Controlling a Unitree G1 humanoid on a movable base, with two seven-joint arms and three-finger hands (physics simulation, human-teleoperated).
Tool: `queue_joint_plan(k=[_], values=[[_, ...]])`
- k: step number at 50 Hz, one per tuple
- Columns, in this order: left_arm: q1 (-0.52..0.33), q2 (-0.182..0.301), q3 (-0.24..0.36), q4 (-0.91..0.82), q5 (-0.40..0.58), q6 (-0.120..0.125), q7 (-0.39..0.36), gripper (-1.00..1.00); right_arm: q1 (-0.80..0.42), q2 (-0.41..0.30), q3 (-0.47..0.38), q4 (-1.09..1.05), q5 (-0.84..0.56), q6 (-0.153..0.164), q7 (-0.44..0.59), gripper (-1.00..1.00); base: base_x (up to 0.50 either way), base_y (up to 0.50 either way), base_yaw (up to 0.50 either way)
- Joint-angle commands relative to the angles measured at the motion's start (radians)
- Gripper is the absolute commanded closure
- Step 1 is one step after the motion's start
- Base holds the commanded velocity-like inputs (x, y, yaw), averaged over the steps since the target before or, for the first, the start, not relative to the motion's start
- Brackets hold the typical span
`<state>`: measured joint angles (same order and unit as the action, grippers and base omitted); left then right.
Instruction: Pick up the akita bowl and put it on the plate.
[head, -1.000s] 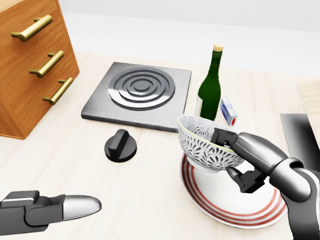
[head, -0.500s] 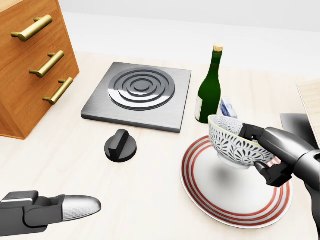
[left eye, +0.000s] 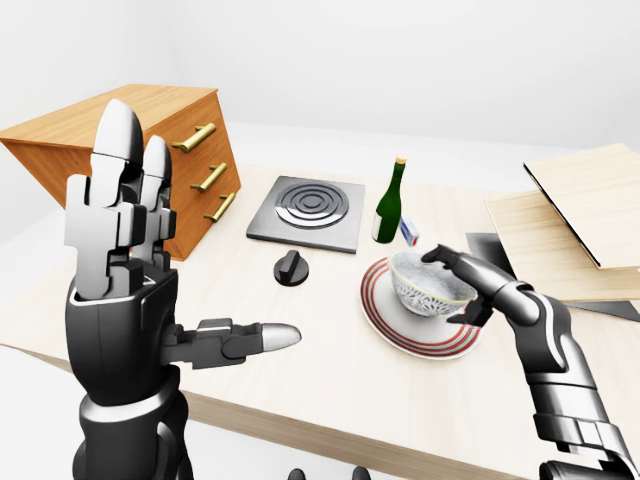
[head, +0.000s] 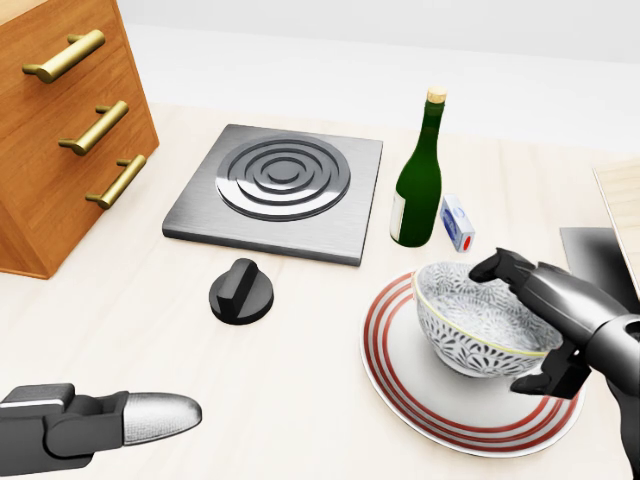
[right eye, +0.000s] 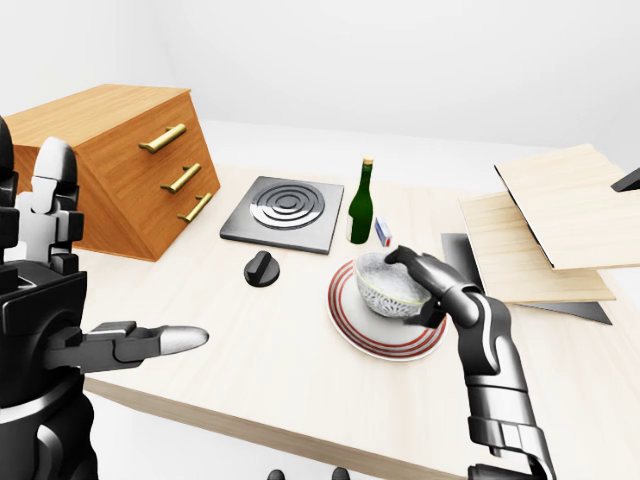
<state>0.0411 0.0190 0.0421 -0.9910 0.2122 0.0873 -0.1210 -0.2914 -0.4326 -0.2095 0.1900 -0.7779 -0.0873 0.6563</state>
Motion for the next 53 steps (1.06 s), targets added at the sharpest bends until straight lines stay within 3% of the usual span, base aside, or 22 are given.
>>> queue_joint_plan(k=[1, 7, 14, 16, 22, 31, 32, 33, 41, 46, 53], values=[[0.000, 0.000, -0.001, -0.002, 0.002, 0.000, 0.001, -0.92, -0.015, -0.011, 0.002, 0.035, -0.024, 0.000, -0.035, -1.00, 0.00, 0.00, 0.00], [0.002, -0.001, 0.004, -0.003, 0.000, 0.000, 0.002, -0.92, -0.016, -0.034, -0.002, 0.040, -0.005, 0.000, 0.020, -1.00, 0.00, 0.00, 0.00], [0.002, -0.001, 0.003, -0.003, 0.000, 0.000, 0.002, -0.92, -0.040, -0.048, -0.020, -0.027, 0.114, 0.000, 0.042, -1.00, 0.00, 0.00, 0.00], [-0.001, -0.001, 0.005, 0.001, -0.001, 0.000, 0.004, -0.92, -0.115, -0.054, -0.029, -0.117, 0.245, 0.000, 0.042, -1.00, 0.00, 0.00, 0.00], [-0.002, 0.001, 0.001, -0.002, 0.004, 0.000, 0.003, -0.92, -0.262, -0.056, -0.034, -0.241, 0.378, 0.000, 0.042, -1.00, 0.00, 0.00, 0.00], [-0.002, 0.001, 0.002, -0.005, 0.007, 0.000, 0.000, -0.93, -0.203, -0.002, -0.031, -0.466, 0.520, 0.000, 0.042, -1.00, 0.00, 0.00, 0.00], [-0.004, 0.001, 0.005, -0.008, 0.007, 0.000, -0.001, -0.93, -0.214, -0.005, -0.037, -0.530, 0.578, 0.126, 0.042, -1.00, 0.00, 0.00, 0.00], [-0.006, 0.002, 0.003, -0.009, 0.010, 0.000, -0.001, -0.92, -0.226, -0.004, -0.036, -0.551, 0.582, 0.175, 0.042, -1.00, 0.00, 0.00, 0.00], [-0.006, 0.002, 0.006, -0.018, 0.010, 0.000, -0.003, -0.93, -0.179, 0.012, -0.017, -0.585, 0.591, 0.175, 0.042, -1.00, 0.00, 0.00, 0.00], [-0.008, 0.002, 0.004, -0.022, 0.013, 0.000, -0.004, -0.92, -0.110, 0.067, 0.019, -0.579, 0.542, 0.166, 0.042, -1.00, 0.00, 0.00, 0.00], [-0.004, 0.002, 0.007, -0.012, 0.012, 0.000, -0.004, -0.92, -0.135, 0.135, 0.054, -0.682, 0.538, 0.175, 0.042, -1.00, 0.00, 0.00, 0.00]])
